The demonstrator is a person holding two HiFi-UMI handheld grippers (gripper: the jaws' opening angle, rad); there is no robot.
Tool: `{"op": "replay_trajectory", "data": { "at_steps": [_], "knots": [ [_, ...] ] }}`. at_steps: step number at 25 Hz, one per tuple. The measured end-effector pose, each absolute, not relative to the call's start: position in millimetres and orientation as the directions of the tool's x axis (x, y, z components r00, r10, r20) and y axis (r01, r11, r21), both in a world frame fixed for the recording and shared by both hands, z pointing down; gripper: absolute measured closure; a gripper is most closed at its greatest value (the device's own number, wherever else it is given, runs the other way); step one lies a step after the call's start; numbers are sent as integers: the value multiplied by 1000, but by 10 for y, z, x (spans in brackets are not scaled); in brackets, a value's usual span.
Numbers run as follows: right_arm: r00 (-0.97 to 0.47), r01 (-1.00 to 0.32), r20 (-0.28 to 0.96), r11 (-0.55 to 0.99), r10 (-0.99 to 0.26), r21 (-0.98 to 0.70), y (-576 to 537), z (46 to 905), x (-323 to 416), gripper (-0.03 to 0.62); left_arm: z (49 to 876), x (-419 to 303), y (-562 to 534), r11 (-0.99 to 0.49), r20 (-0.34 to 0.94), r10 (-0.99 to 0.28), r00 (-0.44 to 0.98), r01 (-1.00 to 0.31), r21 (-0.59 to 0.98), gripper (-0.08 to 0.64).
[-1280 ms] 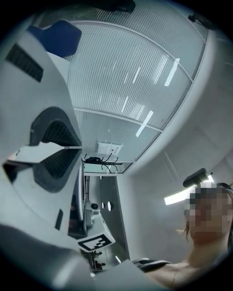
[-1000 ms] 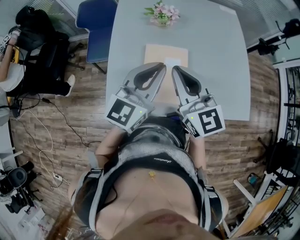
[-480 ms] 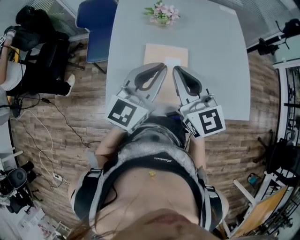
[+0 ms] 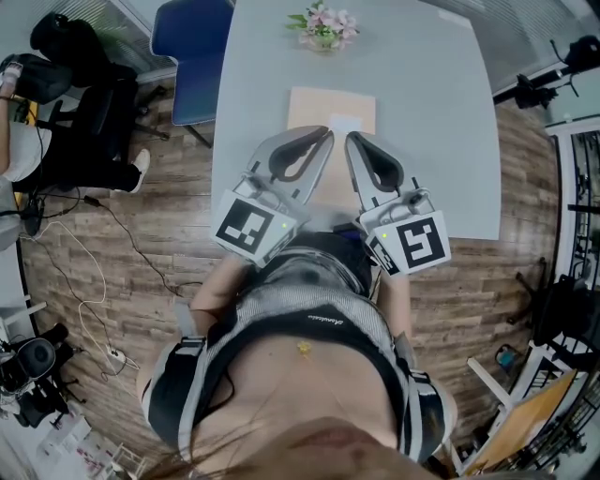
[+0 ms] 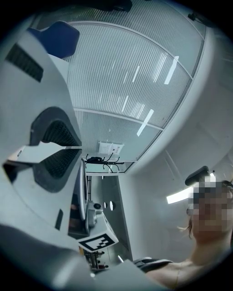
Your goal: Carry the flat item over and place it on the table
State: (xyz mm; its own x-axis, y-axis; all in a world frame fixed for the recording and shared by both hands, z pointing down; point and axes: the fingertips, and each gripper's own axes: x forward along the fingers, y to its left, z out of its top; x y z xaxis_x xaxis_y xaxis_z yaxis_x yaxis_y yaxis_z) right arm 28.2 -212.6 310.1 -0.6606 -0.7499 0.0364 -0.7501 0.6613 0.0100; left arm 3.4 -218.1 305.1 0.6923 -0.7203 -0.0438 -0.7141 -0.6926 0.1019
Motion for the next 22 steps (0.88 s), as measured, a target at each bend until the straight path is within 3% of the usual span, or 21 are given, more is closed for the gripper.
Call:
{"op": "replay_trajectory", "data": {
  "at_steps": [22],
  "knots": [
    [-660,-749,49,662,-749,25,-2106,3086,263,589,3056,34,-2160,-694,-39,-718,695,-712,103,540]
  ]
}}
